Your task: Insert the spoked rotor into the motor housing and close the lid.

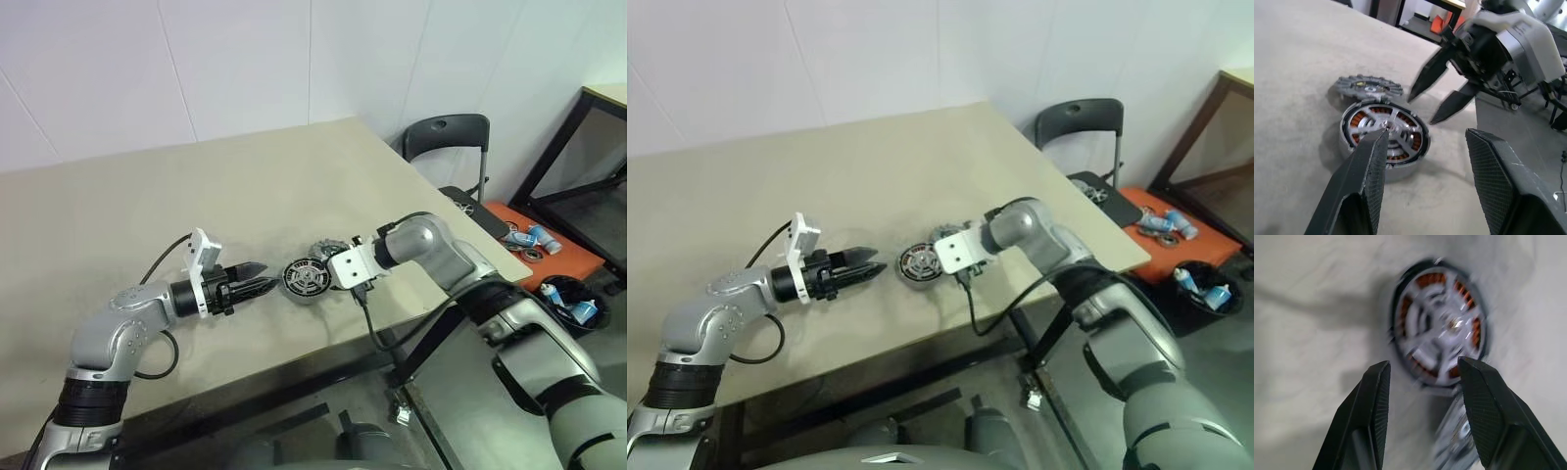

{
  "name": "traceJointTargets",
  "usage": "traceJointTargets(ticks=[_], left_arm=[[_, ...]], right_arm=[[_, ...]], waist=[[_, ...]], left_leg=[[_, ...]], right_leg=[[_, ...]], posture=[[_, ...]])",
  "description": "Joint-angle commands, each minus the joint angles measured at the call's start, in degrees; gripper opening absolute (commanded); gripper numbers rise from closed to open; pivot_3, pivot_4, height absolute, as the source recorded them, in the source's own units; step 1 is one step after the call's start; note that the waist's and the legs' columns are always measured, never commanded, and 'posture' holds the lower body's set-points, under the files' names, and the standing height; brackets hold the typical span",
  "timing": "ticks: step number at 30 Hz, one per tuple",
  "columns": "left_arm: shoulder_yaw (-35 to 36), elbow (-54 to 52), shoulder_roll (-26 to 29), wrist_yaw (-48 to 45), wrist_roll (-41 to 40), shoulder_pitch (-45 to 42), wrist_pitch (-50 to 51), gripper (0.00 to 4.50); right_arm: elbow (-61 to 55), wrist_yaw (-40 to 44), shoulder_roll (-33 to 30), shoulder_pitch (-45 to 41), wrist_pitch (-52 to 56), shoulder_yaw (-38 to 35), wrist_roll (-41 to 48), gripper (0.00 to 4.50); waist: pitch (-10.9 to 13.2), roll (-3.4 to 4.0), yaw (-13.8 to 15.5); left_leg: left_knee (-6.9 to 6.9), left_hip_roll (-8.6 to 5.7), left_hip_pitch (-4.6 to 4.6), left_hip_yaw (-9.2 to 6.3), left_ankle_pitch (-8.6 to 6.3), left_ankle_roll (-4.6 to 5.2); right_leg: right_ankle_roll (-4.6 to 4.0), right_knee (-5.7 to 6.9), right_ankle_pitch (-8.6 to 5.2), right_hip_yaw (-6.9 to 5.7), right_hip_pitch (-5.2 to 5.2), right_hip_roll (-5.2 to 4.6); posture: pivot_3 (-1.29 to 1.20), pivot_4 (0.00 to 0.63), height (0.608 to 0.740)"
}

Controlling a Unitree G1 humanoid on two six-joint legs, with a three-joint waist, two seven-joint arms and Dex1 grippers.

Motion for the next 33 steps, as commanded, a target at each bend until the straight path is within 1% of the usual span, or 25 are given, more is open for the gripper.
traceJointTargets(ticks=[1, 9, 13, 17, 22, 28, 33], left_arm=[[0.48, -3.08, -0.1, 0.54, -1.03, 0.51, -0.83, 2.66], [0.68, -2.7, 0.47, -0.3, -0.51, 2.39, -1.99, 2.66], [0.71, -1.57, 0.85, -1.24, -0.25, 2.97, -3.13, 2.66], [0.37, -0.65, 0.98, -2.05, 0.05, 2.98, -4.14, 2.66], [-0.06, -0.09, 0.77, -2.69, 0.27, 3.07, -5.34, 2.66], [-0.55, 0.61, 0.39, -2.61, 0.55, 3.18, -5.85, 2.66], [-0.8, 5.83, 0.48, -5.19, 2.37, 3.96, -10.12, 2.66]], right_arm=[[2.89, -0.91, 2.22, -2.44, -2.13, -0.7, -0.83, 2.29], [4.44, 0.97, 1.01, -1.61, -5.98, -0.26, -2.77, 2.29], [2.36, 3.36, 1.04, -2.64, -3.99, -2.63, 0.31, 2.29], [3.56, 3.75, 0.8, -4.04, -5.08, -2.72, -0.38, 2.29], [3.53, 5.79, 1.15, -5.01, -2.89, -3.64, 1.07, 2.29], [6.1, 5.71, -0.6, -1.97, -8.14, -0.84, -2.9, 2.29], [6.96, 4.94, 0.7, -2.08, -9.45, -0.72, -3.52, 2.29]], waist=[[0.0, 0.0, 0.11], [0.0, 0.01, 0.09], [0.0, 0.01, 0.08], [0.0, 0.01, 0.04], [0.0, 0.01, 0.02], [0.0, 0.0, 0.07], [0.02, 0.04, -0.15]], left_leg=[[0.0, -0.01, -0.01, 0.0, 0.0, 0.0], [0.0, -0.06, -0.01, -0.01, 0.0, 0.0], [0.01, -0.05, -0.01, -0.02, 0.0, -0.01], [0.02, -0.04, 0.0, -0.02, 0.0, -0.01], [0.02, -0.04, 0.0, -0.02, 0.0, -0.01], [0.02, -0.05, -0.01, -0.02, 0.0, 0.0], [0.02, -0.04, 0.08, 0.01, 0.0, -0.01]], right_leg=[[0.0, -0.01, 0.0, 0.0, 0.0, -0.04], [0.0, 0.0, 0.0, 0.0, 0.01, -0.13], [-0.01, 0.01, 0.0, 0.0, 0.01, -0.11], [-0.01, 0.01, 0.0, 0.0, 0.02, -0.1], [-0.01, 0.02, 0.0, 0.0, 0.01, -0.11], [-0.01, 0.0, 0.01, 0.0, 0.02, -0.12], [-0.11, 0.05, -0.04, 0.01, 0.07, -0.08]], posture=[[0.0, 0.0, 0.74], [0.0, 0.0, 0.74], [0.0, 0.0, 0.74], [0.0, 0.0, 0.74], [0.0, 0.0, 0.74], [0.0, 0.0, 0.74], [0.0, 0.0, 0.74]])
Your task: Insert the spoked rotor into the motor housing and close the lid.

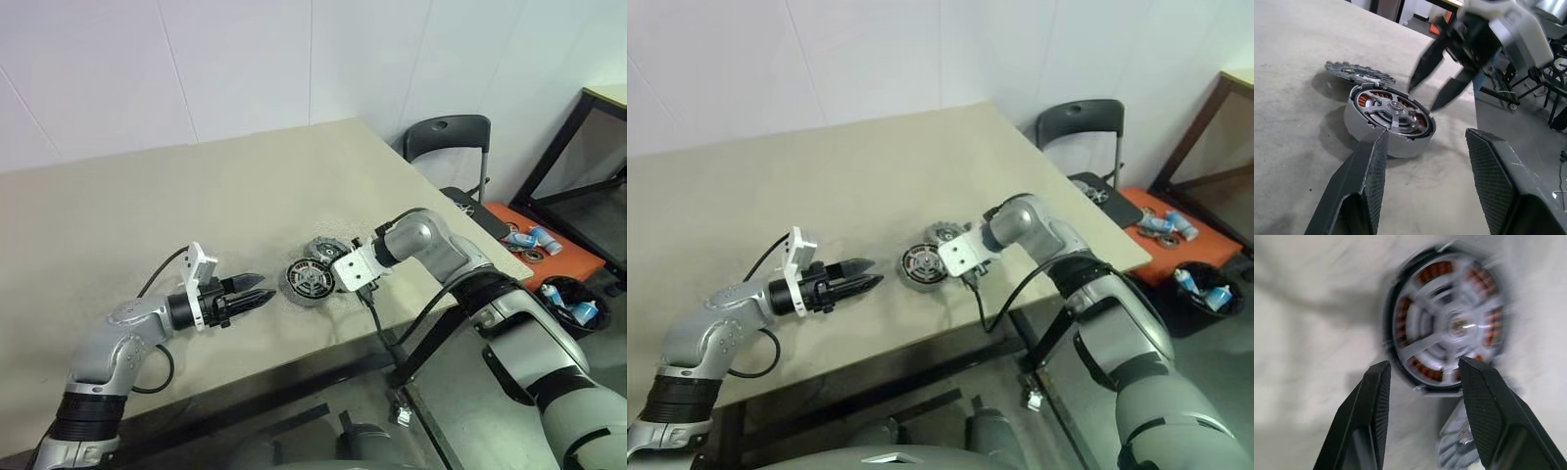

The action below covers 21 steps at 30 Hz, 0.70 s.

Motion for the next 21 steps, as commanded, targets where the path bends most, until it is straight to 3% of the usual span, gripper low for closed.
traceJointTargets(ticks=[1, 14, 19, 21], left_arm=[[0.24, 3.29, 0.4, -2.48, 1.39, 0.22, -4.21, 2.66], [0.28, 7.83, 0.4, -4.78, 2.33, -0.97, -7.42, 2.66], [0.47, 8.48, 0.54, -5.0, 2.29, -1.61, -7.18, 2.66], [0.52, 8.99, 0.58, -5.23, 2.39, -1.79, -7.34, 2.66]], right_arm=[[0.32, -1.17, 1.34, -1.45, -1.36, -0.57, -0.33, 2.29], [5.4, -4.79, 2.96, -2.4, -5.83, 0.53, -4.45, 2.29], [5.9, -4.78, 2.71, -2.39, -6.54, 0.48, -4.88, 1.07], [6.01, -5.27, 3.07, -2.6, -6.3, 0.2, -4.89, 1.07]], waist=[[0.01, 0.01, -0.05], [-0.01, -0.01, 0.1], [-0.02, -0.01, -0.12], [-0.02, -0.01, -0.18]], left_leg=[[0.0, 0.01, 0.0, 0.0, 0.0, 0.0], [0.03, 0.01, -0.01, -0.01, 0.0, -0.01], [0.03, 0.03, 0.14, 0.0, 0.0, -0.01], [0.02, 0.04, 0.29, 0.01, 0.0, -0.01]], right_leg=[[-0.02, 0.02, -0.01, 0.0, -0.01, 0.02], [0.06, 0.03, 0.05, 0.0, -0.01, -0.03], [0.03, 0.07, 0.03, 0.0, 0.12, -0.01], [-0.05, 0.07, -0.02, 0.02, 0.25, -0.01]], posture=[[0.0, 0.0, 0.74], [0.0, 0.0, 0.74], [0.0, 0.0, 0.74], [0.0, 0.0, 0.74]])
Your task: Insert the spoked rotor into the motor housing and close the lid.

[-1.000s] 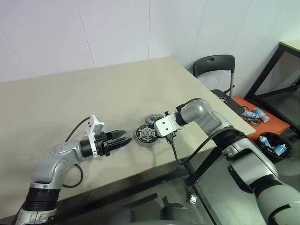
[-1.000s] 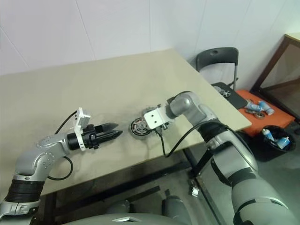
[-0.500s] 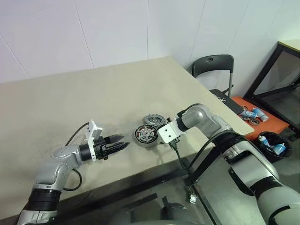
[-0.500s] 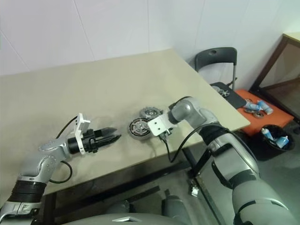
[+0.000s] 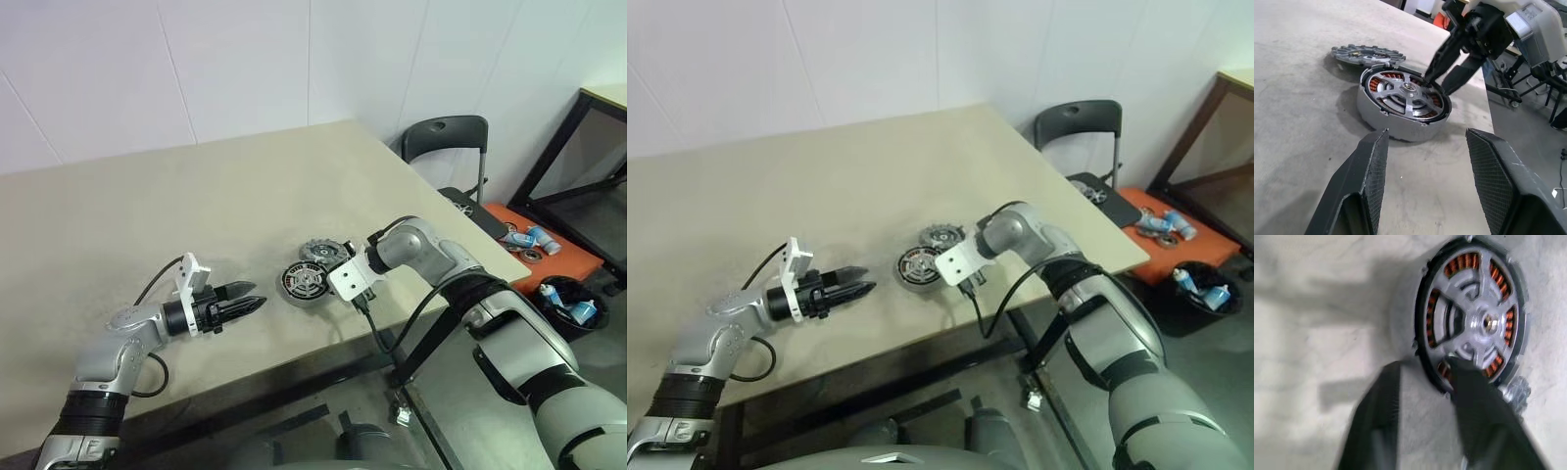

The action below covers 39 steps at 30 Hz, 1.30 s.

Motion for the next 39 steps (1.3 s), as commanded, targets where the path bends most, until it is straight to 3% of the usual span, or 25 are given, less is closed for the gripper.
traceJointTargets(ticks=[1, 2, 7, 9, 12, 15, 21, 34, 39], left_arm=[[1.05, 0.34, 0.51, -0.76, -0.02, -1.32, -1.14, 2.66], [1.07, 0.55, 0.51, -0.89, 0.03, -1.37, -1.25, 2.66], [1.13, 1.26, 0.5, -1.29, 0.07, -1.61, -1.87, 2.66], [1.1, 1.29, 0.44, -1.24, 0.1, -1.61, -2.0, 2.66], [1.02, 0.08, 0.3, -0.65, -0.19, -1.47, -1.38, 2.66], [0.93, -1.25, 0.12, 0.04, -0.56, -1.42, -0.57, 2.66], [1.23, -2.02, 0.08, 0.78, -0.91, -1.58, 0.3, 2.66], [0.54, -1.51, -1.6, 1.42, 0.41, 0.58, -2.21, 2.66], [0.15, -1.28, -1.86, 1.22, 0.68, 0.73, -2.87, 2.66]], right_arm=[[0.4, 0.05, 0.87, -1.1, -0.05, -0.09, -0.06, 1.07], [0.21, 0.65, 0.9, -1.08, -0.04, -0.16, 0.27, 1.07], [-2.36, 2.93, 1.66, -0.58, 3.48, -1.42, 2.04, 0.1], [-3.8, 4.48, 2.04, -0.35, 6.31, -1.81, 3.03, 0.1], [-9.79, 12.38, 5.22, -0.61, 27.39, -4.33, 8.87, 0.1], [-10.68, 12.82, 7.07, -1.89, 36.07, -4.8, 8.8, 0.1], [-10.95, 10.14, 7.76, -1.73, 32.17, -3.27, 7.56, 0.1], [-14.49, 13.68, 4.72, 0.59, 23.78, -0.08, 7.12, 0.1], [-12.92, 10.21, 5.75, 0.3, 22.21, -0.95, 6.9, 0.1]], waist=[[0.02, 0.03, 0.02], [0.02, 0.02, 0.08], [0.02, 0.02, 0.06], [0.02, 0.02, 0.07], [0.02, 0.02, 0.1], [0.02, 0.03, 0.29], [0.04, 0.05, 0.28], [0.04, 0.06, 0.3], [0.04, 0.06, 0.3]], left_leg=[[-0.02, 0.02, 0.13, 0.0, 0.0, 0.0], [-0.04, 0.02, 0.27, 0.0, 0.0, 0.0], [-0.05, 0.03, 0.6, 0.0, 0.0, 0.0], [-0.04, 0.03, 0.6, 0.01, 0.0, 0.0], [-0.06, 0.06, 0.55, -0.01, 0.0, 0.0], [-0.09, 0.09, 0.44, -0.04, -0.01, 0.0], [-0.14, 0.03, 0.39, -0.04, -0.03, -0.03], [-0.18, 0.02, 0.21, -0.04, -0.03, -0.03], [-0.18, 0.02, 0.21, -0.04, -0.03, -0.03]], right_leg=[[-0.03, -0.01, -0.02, 0.0, 0.11, 0.02], [-0.04, -0.01, -0.03, 0.0, 0.22, 0.02], [-0.07, -0.03, -0.05, 0.0, 0.53, 0.02], [-0.07, -0.02, -0.04, 0.01, 0.53, 0.01], [-0.06, -0.02, -0.04, 0.01, 0.46, 0.03], [0.03, 0.01, 0.01, -0.01, 0.34, 0.02], [-0.05, -0.03, -0.03, -0.04, 0.31, -0.08], [-0.01, -0.09, -0.01, -0.06, 0.17, -0.04], [-0.02, -0.09, -0.01, -0.06, 0.17, -0.04]], posture=[[0.0, 0.0, 0.74], [0.0, 0.0, 0.74], [0.0, 0.0, 0.74], [0.0, 0.0, 0.74], [0.0, 0.0, 0.74], [0.0, 0.0, 0.74], [0.0, 0.0, 0.74], [0.0, 0.0, 0.74], [0.0, 0.0, 0.74]])
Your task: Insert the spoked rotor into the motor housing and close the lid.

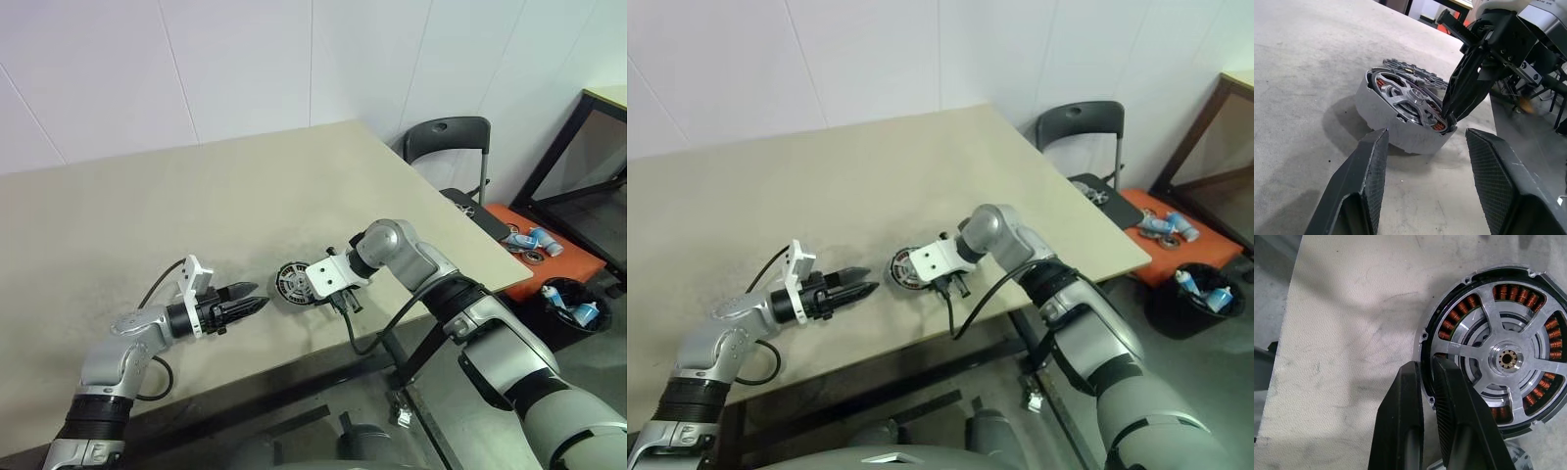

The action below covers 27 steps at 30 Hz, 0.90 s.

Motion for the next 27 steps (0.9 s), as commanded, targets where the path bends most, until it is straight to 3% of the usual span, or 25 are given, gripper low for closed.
traceJointTargets(ticks=[1, 5, 10, 15, 24, 27], left_arm=[[0.11, -0.59, -0.21, -0.38, 0.3, -0.47, -1.25, 2.66], [-0.21, -0.97, -0.44, -0.28, 0.56, -0.37, -1.12, 2.66], [-0.52, -1.32, -0.52, -0.26, 0.67, -0.57, -0.76, 2.66], [-0.62, -1.95, -0.54, -0.17, 0.54, -0.61, -0.38, 2.66], [0.28, -7.07, 0.36, 1.17, -1.35, 0.17, 4.18, 2.66], [0.19, -7.47, 0.99, 1.07, -1.64, -0.14, 5.22, 2.66]], right_arm=[[-0.82, -3.16, 1.26, -1.29, -1.21, -2.22, 1.24, 0.43], [-0.8, -3.4, 2.02, -1.81, 3.54, -2.7, 1.62, 1.72], [-4.29, -0.48, 0.5, -2.09, 5.48, -3.54, 3.81, 1.72], [-12.08, 1.79, -1.58, -2.27, 15.92, -8.21, 9.6, 1.72], [-27.63, -18.42, 1.38, 5.69, 73.03, -36.9, 28.96, 1.72], [-31.49, -27.8, 6.06, 9.93, 89.09, -50.05, 31.47, 1.72]], waist=[[0.0, 0.0, -0.05], [0.0, 0.0, -0.02], [0.0, 0.0, 0.06], [0.0, 0.0, 0.06], [-0.11, -0.03, 0.58], [-0.1, 0.04, 0.56]], left_leg=[[0.0, 0.0, 0.0, 0.0, 0.0, 0.0], [0.0, 0.01, 0.03, 0.0, 0.0, 0.0], [0.01, 0.0, 0.02, 0.0, 0.0, 0.0], [0.01, 0.0, -0.04, -0.02, 0.0, 0.0], [0.01, -0.01, -0.48, -0.2, -0.02, -0.05], [-0.02, -0.13, -0.87, -0.17, -0.01, -0.06]], right_leg=[[0.0, 0.0, 0.0, 0.0, 0.0, 0.0], [-0.01, 0.0, -0.01, 0.0, 0.02, 0.01], [-0.03, 0.0, -0.01, 0.0, 0.02, -0.02], [-0.02, -0.03, -0.01, -0.01, -0.01, -0.03], [-0.09, -0.03, -0.01, -0.08, -0.39, -0.37], [-0.12, 0.01, 0.01, -0.08, -0.83, -0.55]], posture=[[0.0, 0.0, 0.74], [0.0, 0.0, 0.74], [0.0, 0.0, 0.74], [0.0, 0.0, 0.74], [0.0, 0.0, 0.74], [0.0, 0.0, 0.74]])
